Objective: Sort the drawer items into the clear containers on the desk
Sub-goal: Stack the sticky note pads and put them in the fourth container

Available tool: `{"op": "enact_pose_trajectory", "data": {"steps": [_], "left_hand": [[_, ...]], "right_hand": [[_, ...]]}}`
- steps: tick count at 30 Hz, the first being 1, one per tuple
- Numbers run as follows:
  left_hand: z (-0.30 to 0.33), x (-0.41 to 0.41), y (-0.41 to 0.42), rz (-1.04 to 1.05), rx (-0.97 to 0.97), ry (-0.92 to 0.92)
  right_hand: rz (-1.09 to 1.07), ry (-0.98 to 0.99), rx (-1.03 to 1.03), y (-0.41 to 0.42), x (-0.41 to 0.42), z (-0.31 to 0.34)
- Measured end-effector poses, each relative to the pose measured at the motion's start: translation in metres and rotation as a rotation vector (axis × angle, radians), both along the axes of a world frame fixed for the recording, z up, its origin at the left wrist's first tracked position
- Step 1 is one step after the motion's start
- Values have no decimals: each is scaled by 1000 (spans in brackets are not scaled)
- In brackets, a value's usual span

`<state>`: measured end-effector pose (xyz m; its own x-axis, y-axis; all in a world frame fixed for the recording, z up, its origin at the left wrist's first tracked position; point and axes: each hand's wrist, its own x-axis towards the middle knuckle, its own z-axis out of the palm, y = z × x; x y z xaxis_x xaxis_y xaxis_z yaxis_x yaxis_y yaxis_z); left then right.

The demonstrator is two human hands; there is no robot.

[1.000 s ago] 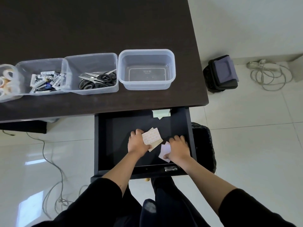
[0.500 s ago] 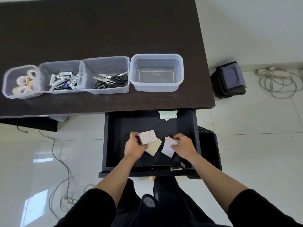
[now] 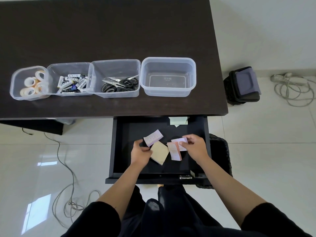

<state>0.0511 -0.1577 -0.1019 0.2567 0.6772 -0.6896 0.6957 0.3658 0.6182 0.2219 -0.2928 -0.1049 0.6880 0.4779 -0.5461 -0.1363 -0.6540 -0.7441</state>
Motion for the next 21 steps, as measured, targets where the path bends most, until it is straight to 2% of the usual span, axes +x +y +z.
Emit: {"op": "enact_pose_trajectory", "data": {"steps": [5, 13, 18, 21], "left_hand": [[1, 1, -9, 4, -1, -29], [1, -5, -7, -84, 94, 14], [9, -14, -2, 14, 101, -38], [13, -18, 0, 60, 106, -60]], "right_hand": [[-43, -49, -70, -5, -6, -4], [117, -215, -227, 14, -1, -9], [-15, -315, -162, 44, 8, -5], [-187, -178, -134, 63, 16, -8]]}}
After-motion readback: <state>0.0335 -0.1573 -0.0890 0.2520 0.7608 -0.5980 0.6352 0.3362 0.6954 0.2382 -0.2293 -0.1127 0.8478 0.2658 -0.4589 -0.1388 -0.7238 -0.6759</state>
